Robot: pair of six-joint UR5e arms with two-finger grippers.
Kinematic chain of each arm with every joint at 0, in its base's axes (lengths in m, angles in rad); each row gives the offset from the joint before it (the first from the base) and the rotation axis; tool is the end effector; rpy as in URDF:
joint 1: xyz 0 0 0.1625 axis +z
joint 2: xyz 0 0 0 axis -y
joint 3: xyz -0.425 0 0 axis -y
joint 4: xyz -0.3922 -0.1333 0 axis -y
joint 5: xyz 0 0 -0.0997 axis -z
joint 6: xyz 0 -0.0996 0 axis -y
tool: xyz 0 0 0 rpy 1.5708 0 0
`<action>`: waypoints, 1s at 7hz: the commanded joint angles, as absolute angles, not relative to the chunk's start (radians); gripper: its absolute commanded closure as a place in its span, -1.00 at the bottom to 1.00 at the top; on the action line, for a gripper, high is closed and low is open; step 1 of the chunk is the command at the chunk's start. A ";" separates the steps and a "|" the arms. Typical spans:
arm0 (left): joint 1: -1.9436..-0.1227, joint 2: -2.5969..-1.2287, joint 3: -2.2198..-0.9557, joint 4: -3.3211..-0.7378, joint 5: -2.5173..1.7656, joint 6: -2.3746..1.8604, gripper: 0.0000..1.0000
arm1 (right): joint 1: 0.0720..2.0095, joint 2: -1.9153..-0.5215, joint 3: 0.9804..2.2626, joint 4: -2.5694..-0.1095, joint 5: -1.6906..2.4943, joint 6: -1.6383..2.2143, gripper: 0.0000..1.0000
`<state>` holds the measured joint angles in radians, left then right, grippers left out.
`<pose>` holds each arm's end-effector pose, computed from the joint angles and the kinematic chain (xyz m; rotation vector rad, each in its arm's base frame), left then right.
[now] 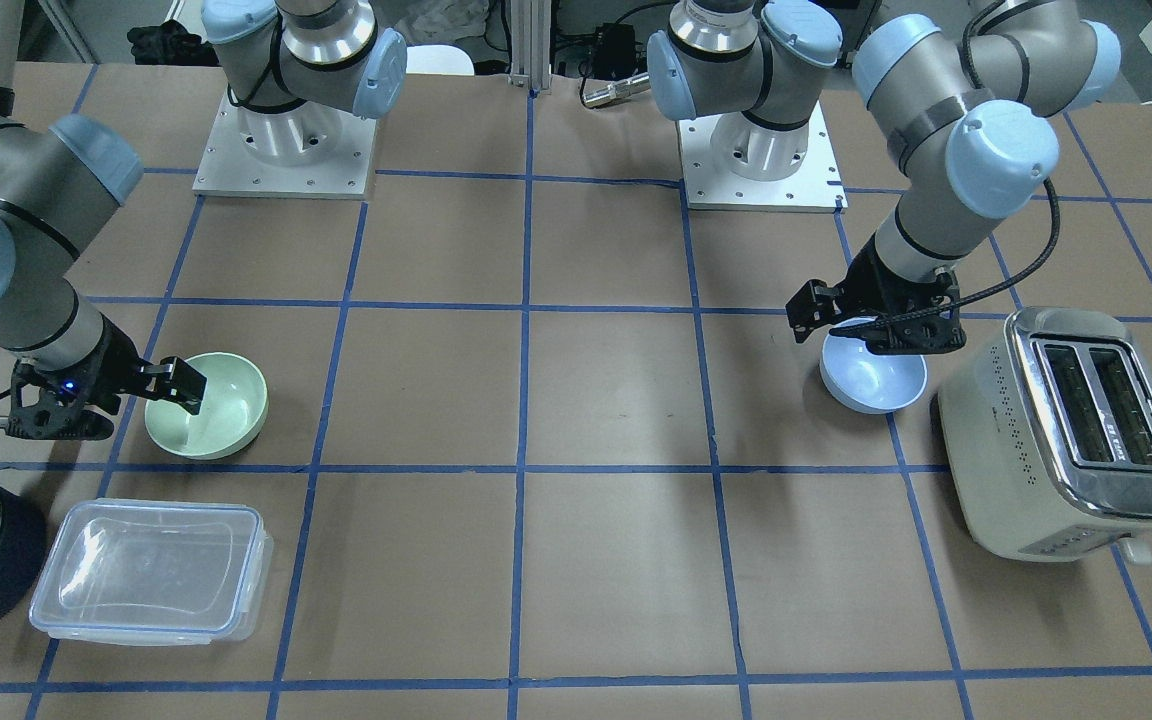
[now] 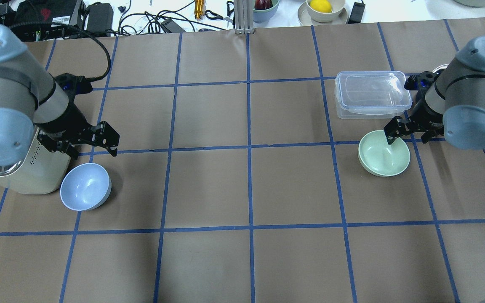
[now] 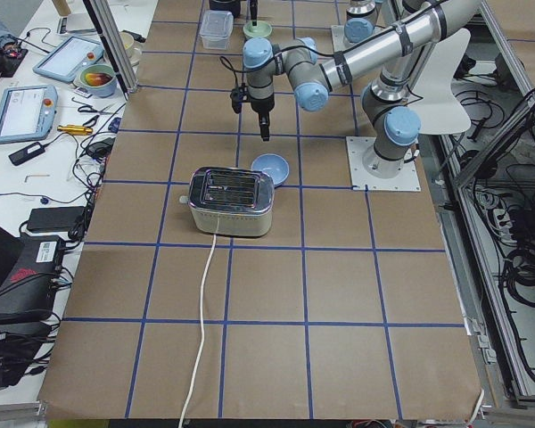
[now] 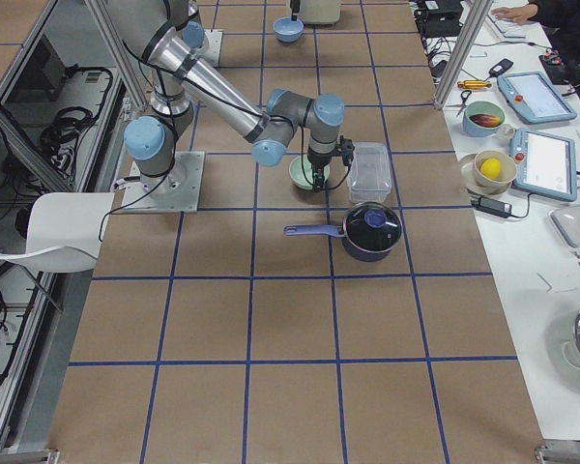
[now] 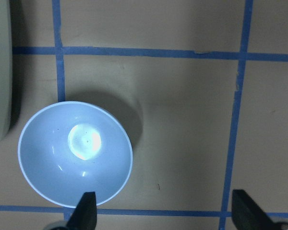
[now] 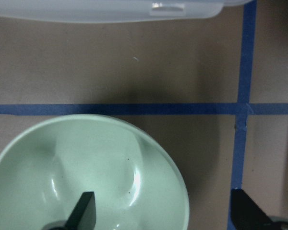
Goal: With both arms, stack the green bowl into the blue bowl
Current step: 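Grasp the blue bowl rim with left gripper while right grasps green bowl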
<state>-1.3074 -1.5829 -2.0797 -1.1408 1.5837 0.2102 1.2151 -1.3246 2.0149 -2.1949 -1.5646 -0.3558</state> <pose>-0.0141 -0.4549 0.2840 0.0823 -3.1284 -0.1433 -0.0482 -0.5143 0.2190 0.0002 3.1113 0.0932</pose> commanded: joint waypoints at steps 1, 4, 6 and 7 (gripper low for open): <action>-1.299 -1.652 -2.172 -1.004 1.598 0.219 -0.97 | 1.215 -1.296 2.039 -2.209 -1.563 -0.371 -0.74; -1.304 -1.716 -2.175 -0.986 1.666 0.229 -0.18 | 1.215 -1.284 2.033 -2.195 -1.568 -0.374 1.00; -1.308 -1.738 -2.172 -0.985 1.664 0.224 1.00 | 1.215 -1.290 2.020 -2.189 -1.568 -0.374 1.00; -1.310 -1.738 -2.166 -0.971 1.664 0.229 1.00 | 1.213 -1.298 2.010 -2.163 -1.569 -0.374 1.00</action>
